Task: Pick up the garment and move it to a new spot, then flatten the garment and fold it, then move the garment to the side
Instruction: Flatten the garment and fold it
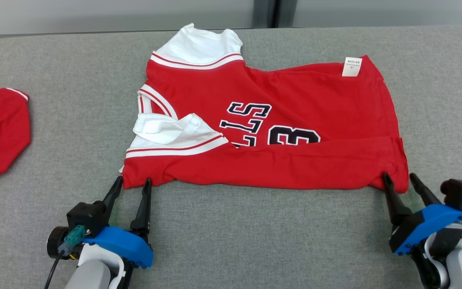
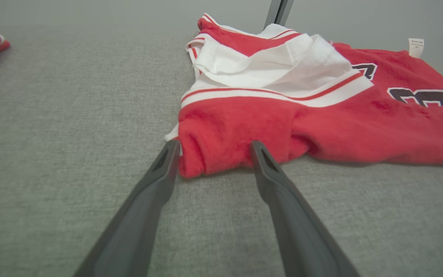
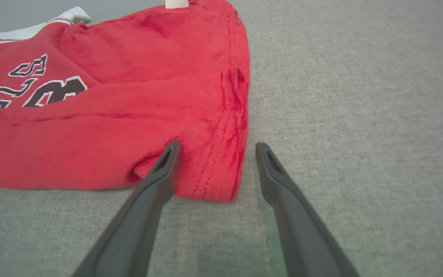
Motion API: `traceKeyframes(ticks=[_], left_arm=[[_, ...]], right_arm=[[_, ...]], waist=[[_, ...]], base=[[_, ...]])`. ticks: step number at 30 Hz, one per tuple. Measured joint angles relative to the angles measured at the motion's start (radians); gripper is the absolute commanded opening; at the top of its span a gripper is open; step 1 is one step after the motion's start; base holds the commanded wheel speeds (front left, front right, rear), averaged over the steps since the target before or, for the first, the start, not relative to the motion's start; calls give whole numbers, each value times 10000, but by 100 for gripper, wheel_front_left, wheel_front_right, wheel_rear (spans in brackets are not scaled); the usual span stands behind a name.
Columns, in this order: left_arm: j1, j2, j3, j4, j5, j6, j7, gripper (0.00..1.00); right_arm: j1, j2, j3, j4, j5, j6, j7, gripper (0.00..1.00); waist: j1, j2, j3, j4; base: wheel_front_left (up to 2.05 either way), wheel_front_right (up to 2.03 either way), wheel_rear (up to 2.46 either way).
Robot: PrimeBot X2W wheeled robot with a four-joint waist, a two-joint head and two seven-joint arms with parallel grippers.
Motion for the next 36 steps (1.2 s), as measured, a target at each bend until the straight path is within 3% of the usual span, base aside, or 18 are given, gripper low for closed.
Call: traceKeyframes(ticks=[9, 10, 11, 12, 23, 36], left_arm=[[-899, -98, -211, 982, -562, -4, 13, 100], [-988, -109, -251, 1080, -667, -17, 12, 71], [-1065, -104, -307, 1162, -709, -29, 10, 35], [-1139, -96, -376, 1231, -740, -29, 8, 0], [-282, -4, 21, 44, -961, -36, 8, 0], [3402, -52, 215, -2541, -558, 650, 6, 0]], right_arm=[[-835, 102, 201, 1302, -153, 0, -347, 100], [-891, 104, 242, 1384, -151, 0, -368, 47], [-938, 100, 270, 1471, -148, 0, -443, 6], [-1000, 94, 322, 1557, -140, -2, -493, 0], [-542, -98, 518, 1657, 267, 2, -1313, 0], [2852, 146, 23, -1120, 518, 2, -405, 0]], waist=[[0, 0, 271, -25], [0, 0, 282, -32], [0, 0, 287, -43], [0, 0, 284, -59], [0, 0, -630, 47], [-1, 0, -1704, 337]], base=[[0, 0, 0], [0, 0, 0], [0, 0, 0], [0, 0, 0], [0, 0, 0], [0, 0, 0]])
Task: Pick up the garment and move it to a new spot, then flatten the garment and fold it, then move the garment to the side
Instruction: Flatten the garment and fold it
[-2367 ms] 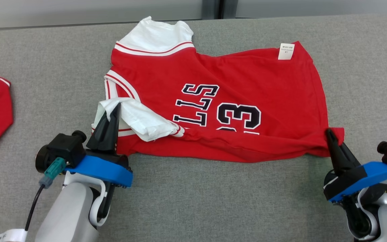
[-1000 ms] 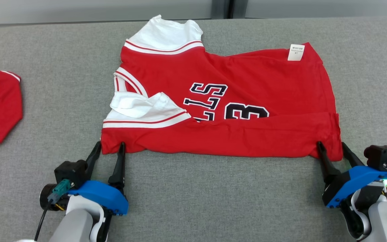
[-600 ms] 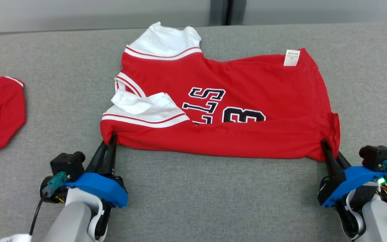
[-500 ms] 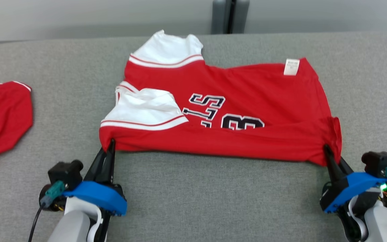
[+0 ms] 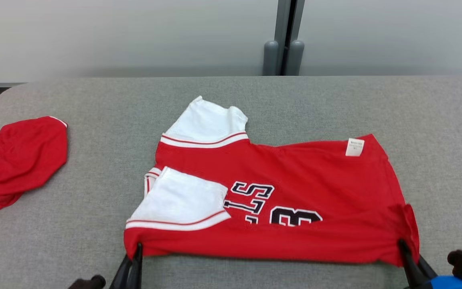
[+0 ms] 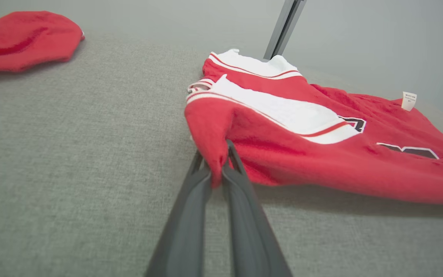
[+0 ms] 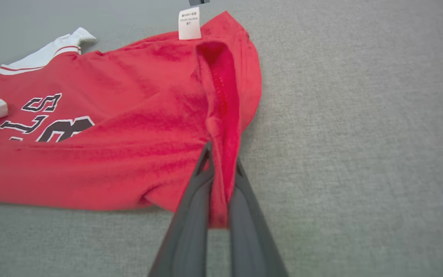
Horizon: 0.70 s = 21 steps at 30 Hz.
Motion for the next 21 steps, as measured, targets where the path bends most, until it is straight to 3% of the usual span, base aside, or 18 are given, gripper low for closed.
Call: traceKeyframes(ticks=[3, 4, 5, 6, 13, 21], left_arm=[[453, 4, -48, -180, -38, 31, 12, 0], [500, 4, -58, -198, -36, 63, 13, 11], [513, 8, -65, -209, -23, 104, 23, 41], [512, 13, -71, -228, 13, 161, 23, 100], [222, 130, 253, -706, 257, 393, 8, 100], [-469, 213, 1035, -1762, 918, 623, 2, 100]], right_arm=[[620, 203, -113, -585, 86, 0, 389, 0], [733, 249, -121, -711, 102, 0, 518, 29], [824, 276, -132, -805, 105, 0, 602, 47], [858, 290, -159, -884, 100, 0, 627, 100], [646, 351, -591, -1455, -169, -2, 374, 100], [-337, 368, -740, -1808, -654, -2, -715, 100]], waist=[[0, 0, -20, 17], [0, 0, -24, 16], [-1, 0, -31, 10], [-1, 0, -42, 1], [1, 0, -59, -170], [2, 0, 108, -369]], base=[[0, 0, 0], [0, 0, 0], [0, 0, 0], [0, 0, 0], [0, 0, 0], [0, 0, 0]])
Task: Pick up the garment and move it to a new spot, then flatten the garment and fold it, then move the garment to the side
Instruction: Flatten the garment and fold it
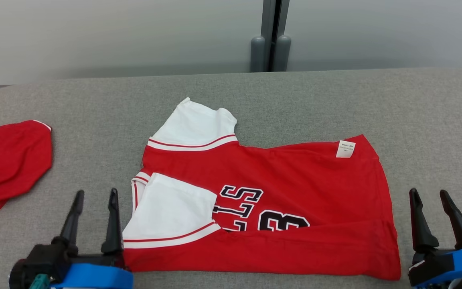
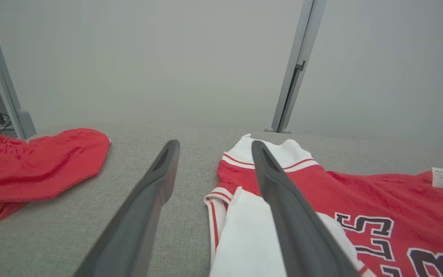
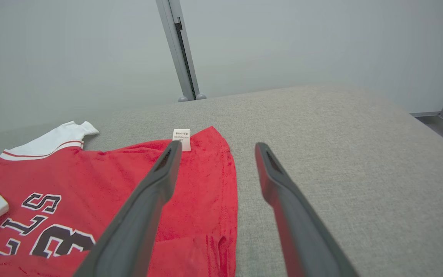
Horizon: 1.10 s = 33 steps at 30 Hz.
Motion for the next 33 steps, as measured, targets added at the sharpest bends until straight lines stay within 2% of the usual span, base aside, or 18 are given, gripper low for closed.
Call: traceKeyframes(ticks=[8, 20, 26, 29, 33], left_arm=[[-760, -504, 869, -514, 594, 65, -8, 100], [-1562, -884, 1214, 800, 1532, -426, -8, 100], [-2811, -516, 1074, 1774, 1873, -848, -10, 100], [-3924, -182, 813, 2420, 1877, -1064, 15, 100], [-5779, 286, 389, 3216, 1662, -1254, 585, 100]], right_arm=[[-697, 194, 376, 238, -447, 0, -1099, 100], [-1373, 349, 796, 1367, -1210, 0, -1685, 100], [-2140, 278, 669, 1745, -1384, 0, -1394, 100], [-2768, -21, 713, 1950, -1438, 0, -1068, 100], [-3717, -364, 1007, 2184, -1446, 2, -454, 100]], waist=[[0, 0, 42, -108], [0, 0, 132, -261], [0, 0, 595, -352], [0, 0, 956, -456], [1, 0, 1539, -663]], base=[[0, 0, 0], [0, 0, 0], [0, 0, 0], [0, 0, 0], [0, 0, 0]])
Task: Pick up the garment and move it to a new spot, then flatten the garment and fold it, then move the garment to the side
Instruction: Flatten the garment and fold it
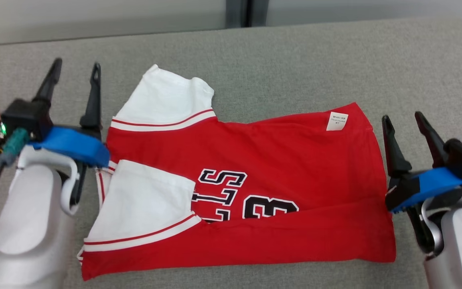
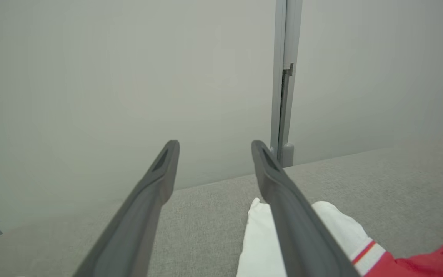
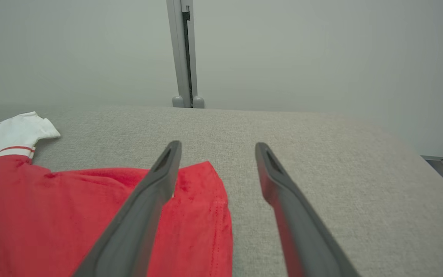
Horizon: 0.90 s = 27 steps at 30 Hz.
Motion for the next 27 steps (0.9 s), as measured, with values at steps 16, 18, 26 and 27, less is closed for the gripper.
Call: traceKeyframes(ticks=[16, 18, 26, 27], left_arm=[[-4703, 2362, -4483, 2073, -3829, -52, 3430, 100], [-4951, 2585, -4949, 2268, -4299, -52, 3902, 100], [-5326, 3191, -6243, 2915, -5799, -56, 5350, 100], [-5339, 3269, -6376, 2961, -5858, -56, 5379, 100]], right_arm=[[-1888, -81, 1070, 328, 510, -2, 81, 100], [-1987, -40, 1170, 401, 527, -2, -2, 100], [-2356, -4, 1467, 646, 871, -2, -146, 100], [-2363, -8, 1480, 681, 878, -2, -146, 100]], waist=[[0, 0, 1975, -1214], [0, -1, 2130, -1388], [0, -1, 2427, -1836], [-1, 0, 2454, -1863]], base=[[0, 0, 0], [0, 0, 0], [0, 0, 0], [0, 0, 0]])
